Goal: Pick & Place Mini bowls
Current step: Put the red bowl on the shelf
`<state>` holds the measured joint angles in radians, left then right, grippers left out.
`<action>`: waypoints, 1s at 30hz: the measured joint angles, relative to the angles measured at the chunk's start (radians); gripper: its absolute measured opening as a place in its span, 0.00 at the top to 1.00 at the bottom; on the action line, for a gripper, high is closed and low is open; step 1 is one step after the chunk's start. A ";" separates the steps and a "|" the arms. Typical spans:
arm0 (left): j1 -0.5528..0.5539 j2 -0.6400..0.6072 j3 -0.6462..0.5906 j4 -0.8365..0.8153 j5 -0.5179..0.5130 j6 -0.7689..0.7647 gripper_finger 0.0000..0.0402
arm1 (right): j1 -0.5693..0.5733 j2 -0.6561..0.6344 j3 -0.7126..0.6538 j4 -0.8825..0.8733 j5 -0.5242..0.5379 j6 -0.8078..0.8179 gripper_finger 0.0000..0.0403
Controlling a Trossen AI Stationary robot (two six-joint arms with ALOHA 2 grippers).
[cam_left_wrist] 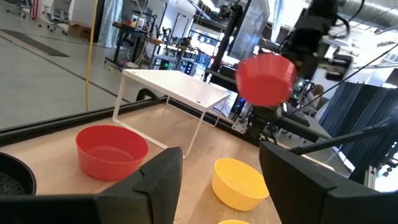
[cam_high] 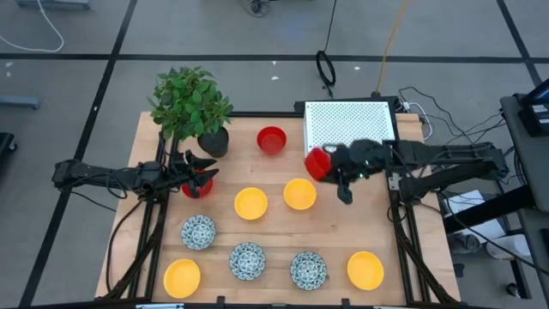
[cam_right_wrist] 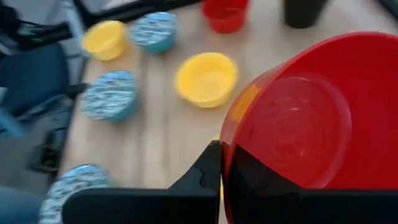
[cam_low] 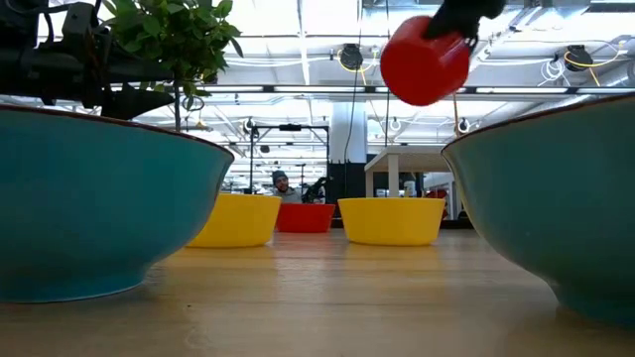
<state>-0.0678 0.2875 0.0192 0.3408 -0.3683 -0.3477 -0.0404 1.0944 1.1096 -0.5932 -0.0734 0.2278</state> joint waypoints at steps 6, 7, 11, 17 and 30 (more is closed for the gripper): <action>0.000 0.000 0.000 0.000 0.000 0.000 0.46 | -0.212 0.069 0.051 -0.186 0.162 -0.017 1.00; 0.000 0.000 0.000 0.000 0.000 0.000 0.46 | -0.249 0.076 0.051 -0.207 0.179 -0.015 1.00; 0.000 0.000 0.000 0.000 0.000 0.000 0.46 | -0.388 0.106 0.052 -0.269 0.183 -0.014 1.00; 0.000 0.000 0.000 0.000 0.000 0.000 0.46 | -0.549 0.140 0.053 -0.341 0.221 -0.081 1.00; 0.000 0.000 0.000 0.000 0.000 0.000 0.46 | -0.787 0.186 0.054 -0.418 0.317 -0.167 1.00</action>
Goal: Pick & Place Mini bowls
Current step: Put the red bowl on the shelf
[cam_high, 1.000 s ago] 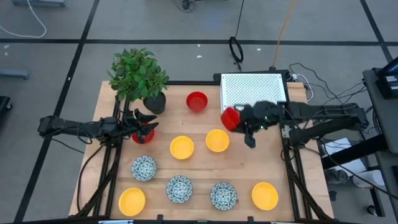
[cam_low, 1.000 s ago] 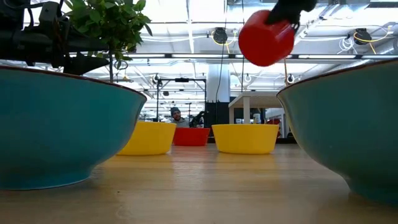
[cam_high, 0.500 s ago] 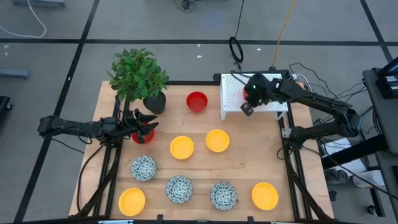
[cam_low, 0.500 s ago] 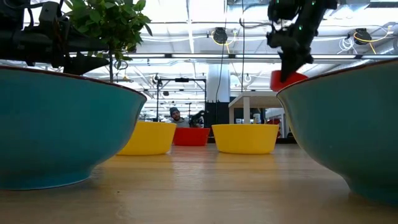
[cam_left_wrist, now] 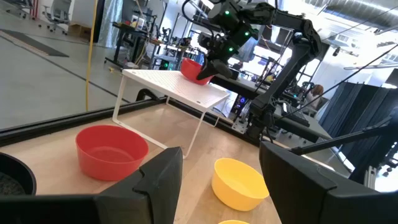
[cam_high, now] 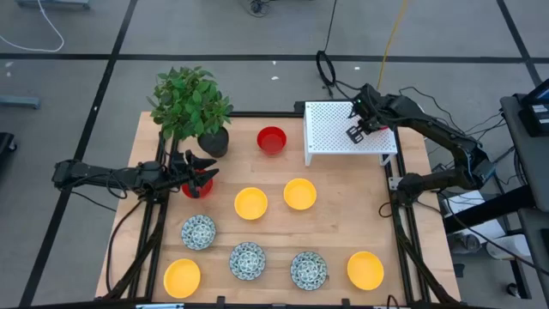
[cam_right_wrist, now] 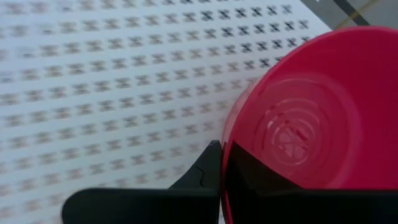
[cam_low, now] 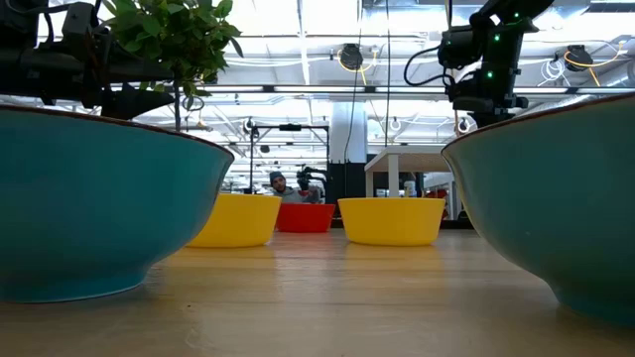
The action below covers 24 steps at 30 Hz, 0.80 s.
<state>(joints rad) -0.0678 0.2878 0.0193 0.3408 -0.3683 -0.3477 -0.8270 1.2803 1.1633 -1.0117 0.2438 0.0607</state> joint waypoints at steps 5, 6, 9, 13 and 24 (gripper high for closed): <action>0.000 0.000 0.000 0.000 0.000 0.000 0.46 | -0.036 0.004 0.000 0.041 0.040 -0.034 1.00; 0.000 0.000 0.000 0.000 0.000 0.000 0.46 | -0.042 0.004 0.000 0.049 0.049 -0.041 1.00; 0.000 0.000 0.000 0.000 0.000 0.000 0.46 | -0.053 0.004 0.000 0.067 0.041 -0.046 0.99; 0.000 0.000 0.000 0.000 0.000 0.000 0.46 | -0.057 0.004 0.000 0.072 0.040 -0.046 0.97; 0.000 0.000 0.000 0.000 0.000 0.000 0.46 | -0.057 -0.002 -0.001 0.120 0.095 -0.029 0.78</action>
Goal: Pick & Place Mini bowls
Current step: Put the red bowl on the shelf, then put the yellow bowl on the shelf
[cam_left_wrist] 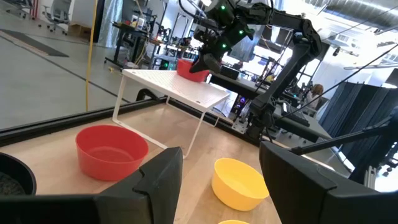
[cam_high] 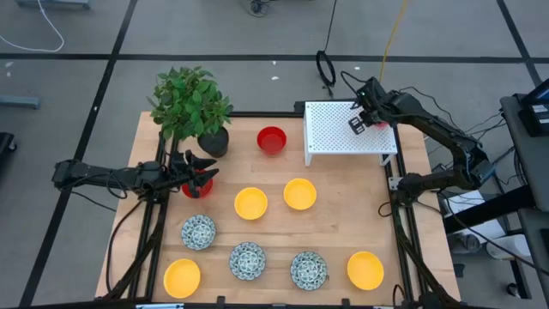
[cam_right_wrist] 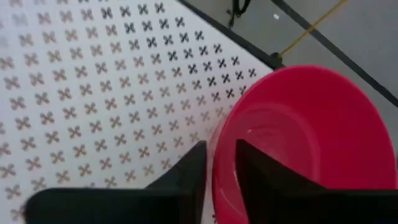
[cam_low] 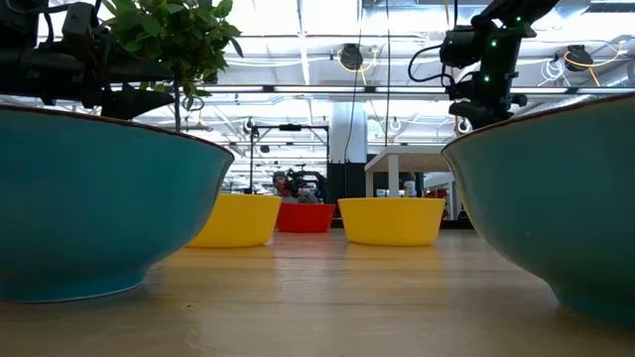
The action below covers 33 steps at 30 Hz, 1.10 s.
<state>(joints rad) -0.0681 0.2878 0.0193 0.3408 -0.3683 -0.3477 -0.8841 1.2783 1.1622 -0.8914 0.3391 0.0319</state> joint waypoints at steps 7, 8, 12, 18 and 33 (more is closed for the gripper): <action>0.000 0.000 0.000 0.000 0.000 0.000 0.46 | 0.053 -0.076 0.023 0.030 -0.017 -0.005 0.61; 0.000 0.000 0.000 0.000 0.000 0.000 0.46 | 0.067 -0.094 0.034 0.029 -0.042 0.005 0.60; 0.000 0.000 0.000 0.000 0.000 0.000 0.46 | 0.134 -0.172 0.059 0.061 -0.280 0.086 0.59; 0.000 0.000 0.000 0.000 0.000 0.000 0.46 | 0.347 -0.262 0.014 0.173 -0.663 0.083 0.63; 0.000 0.000 0.000 0.000 0.000 0.000 0.46 | 0.935 -0.081 -0.260 0.517 -0.468 -0.203 0.55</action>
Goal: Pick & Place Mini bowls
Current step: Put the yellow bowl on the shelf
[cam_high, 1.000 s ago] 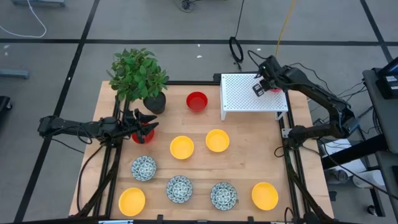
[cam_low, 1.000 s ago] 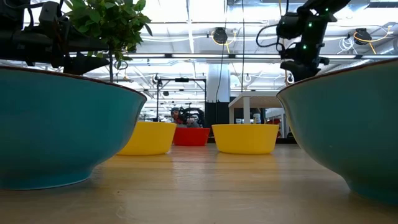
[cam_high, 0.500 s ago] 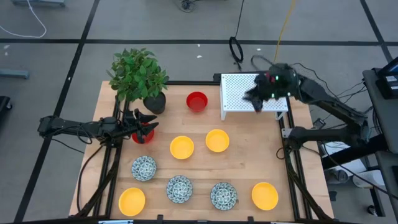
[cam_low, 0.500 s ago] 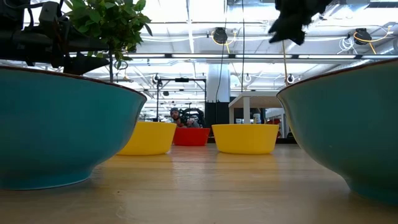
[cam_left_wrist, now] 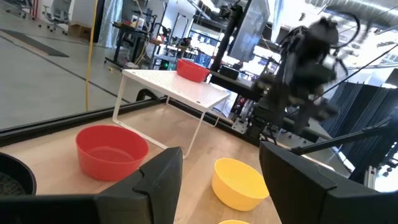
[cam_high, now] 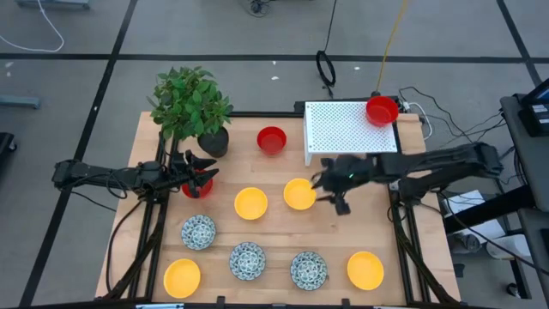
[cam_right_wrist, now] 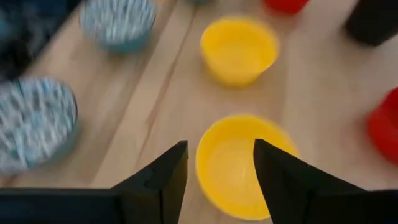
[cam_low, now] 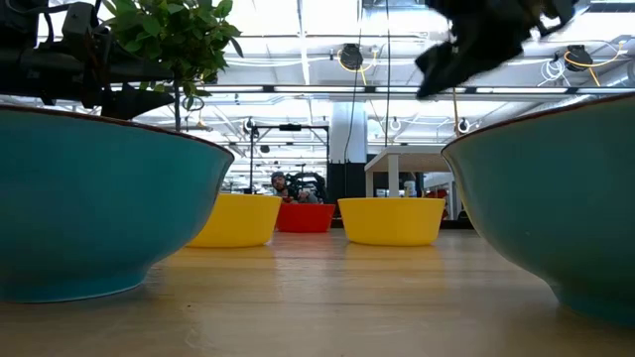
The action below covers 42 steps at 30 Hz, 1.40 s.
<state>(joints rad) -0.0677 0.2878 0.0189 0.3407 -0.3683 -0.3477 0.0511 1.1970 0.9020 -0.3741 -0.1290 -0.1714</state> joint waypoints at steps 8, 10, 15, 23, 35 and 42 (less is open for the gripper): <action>0.000 0.000 0.000 0.000 0.000 0.000 0.46 | 0.059 0.234 0.000 0.040 -0.001 -0.098 0.51; 0.000 0.000 0.000 0.000 0.000 0.000 0.46 | 0.064 0.282 0.000 0.061 0.003 -0.111 0.51; 0.000 0.000 0.000 0.000 0.000 0.000 0.46 | 0.063 0.372 0.000 0.089 0.098 -0.131 0.54; 0.000 0.000 0.000 0.000 0.000 0.000 0.46 | 0.071 0.418 0.000 0.086 0.161 -0.115 0.65; 0.000 0.000 0.000 0.000 0.000 0.000 0.46 | 0.082 0.320 0.000 0.043 0.155 -0.085 0.99; 0.000 0.000 0.000 0.000 0.000 0.000 0.46 | 0.082 0.141 0.068 0.059 0.119 -0.067 1.00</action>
<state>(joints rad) -0.0677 0.2878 0.0193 0.3408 -0.3683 -0.3477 0.1329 1.3379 0.9701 -0.3155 -0.0097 -0.2380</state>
